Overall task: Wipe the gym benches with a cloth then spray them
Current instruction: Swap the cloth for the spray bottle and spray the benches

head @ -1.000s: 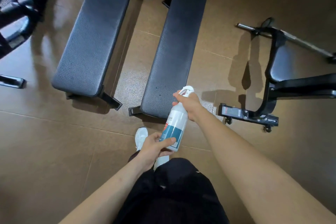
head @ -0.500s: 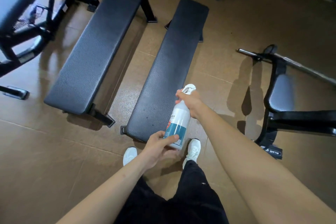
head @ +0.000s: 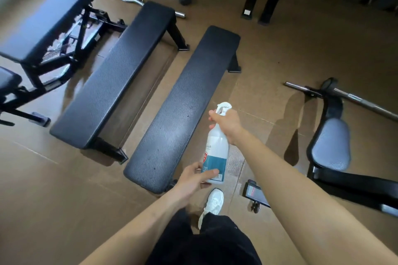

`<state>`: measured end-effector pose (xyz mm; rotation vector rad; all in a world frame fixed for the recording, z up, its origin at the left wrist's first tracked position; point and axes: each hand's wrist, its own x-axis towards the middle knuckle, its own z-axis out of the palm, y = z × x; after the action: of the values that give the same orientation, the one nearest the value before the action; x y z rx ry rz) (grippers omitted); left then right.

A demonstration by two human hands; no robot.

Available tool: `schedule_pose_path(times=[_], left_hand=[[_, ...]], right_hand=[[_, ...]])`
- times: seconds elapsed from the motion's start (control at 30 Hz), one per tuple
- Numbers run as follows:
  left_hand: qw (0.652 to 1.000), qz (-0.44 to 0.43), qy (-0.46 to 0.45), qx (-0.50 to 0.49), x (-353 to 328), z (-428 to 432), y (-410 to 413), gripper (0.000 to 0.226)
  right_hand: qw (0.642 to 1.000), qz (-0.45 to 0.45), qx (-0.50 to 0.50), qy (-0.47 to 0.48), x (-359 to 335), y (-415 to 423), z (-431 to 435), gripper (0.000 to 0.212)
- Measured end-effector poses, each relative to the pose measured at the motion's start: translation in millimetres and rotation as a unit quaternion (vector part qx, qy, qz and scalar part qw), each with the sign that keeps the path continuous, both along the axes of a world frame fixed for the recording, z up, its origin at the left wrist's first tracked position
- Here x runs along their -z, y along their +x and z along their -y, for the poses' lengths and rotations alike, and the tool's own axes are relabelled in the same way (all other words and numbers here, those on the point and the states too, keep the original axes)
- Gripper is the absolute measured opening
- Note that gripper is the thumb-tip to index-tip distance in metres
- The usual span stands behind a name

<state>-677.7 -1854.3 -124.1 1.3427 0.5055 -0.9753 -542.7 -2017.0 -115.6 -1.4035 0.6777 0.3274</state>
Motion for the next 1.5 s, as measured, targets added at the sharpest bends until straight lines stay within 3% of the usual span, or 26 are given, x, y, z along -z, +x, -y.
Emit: schedule_pose_path(times=[0.13, 0.47, 0.63, 0.8, 0.9, 1.03, 1.17, 1.3, 1.43, 1.5], left_hand=[[1.0, 0.021, 0.013, 0.013, -1, 25, 19, 0.059], [0.999, 0.024, -0.037, 0.011, 10, 72, 120, 0.085], [0.998, 0.014, -0.063, -0.024, 23, 86, 196, 0.069], [0.993, 0.001, -0.095, -0.074, 33, 91, 261, 0.077], [0.994, 0.014, -0.087, -0.072, 40, 89, 303, 0.076], [0.996, 0.034, -0.039, -0.07, 44, 102, 349, 0.06], [0.994, 0.075, 0.014, -0.072, 37, 132, 393, 0.058], [0.989, 0.1, 0.037, -0.1, 37, 166, 436, 0.052], [0.99, 0.086, 0.041, -0.101, 43, 207, 465, 0.047], [0.989, 0.075, 0.039, -0.12, 44, 233, 476, 0.044]], right_hand=[[0.999, -0.014, 0.009, -0.033, 1, 18, 27, 0.023], [0.998, -0.015, -0.024, -0.064, -4, 119, 73, 0.014], [0.992, -0.041, -0.053, -0.11, 3, 211, 74, 0.017], [0.988, -0.059, -0.099, -0.105, 10, 288, 70, 0.022], [0.989, -0.068, -0.073, -0.104, 14, 327, 74, 0.015], [0.979, -0.05, -0.063, -0.187, 16, 370, 83, 0.013], [0.963, -0.015, -0.124, -0.239, 8, 410, 94, 0.012], [0.951, 0.002, -0.166, -0.262, 6, 442, 115, 0.026], [0.948, 0.008, -0.227, -0.223, 10, 473, 154, 0.035], [0.928, 0.011, -0.302, -0.218, 14, 489, 173, 0.042]])
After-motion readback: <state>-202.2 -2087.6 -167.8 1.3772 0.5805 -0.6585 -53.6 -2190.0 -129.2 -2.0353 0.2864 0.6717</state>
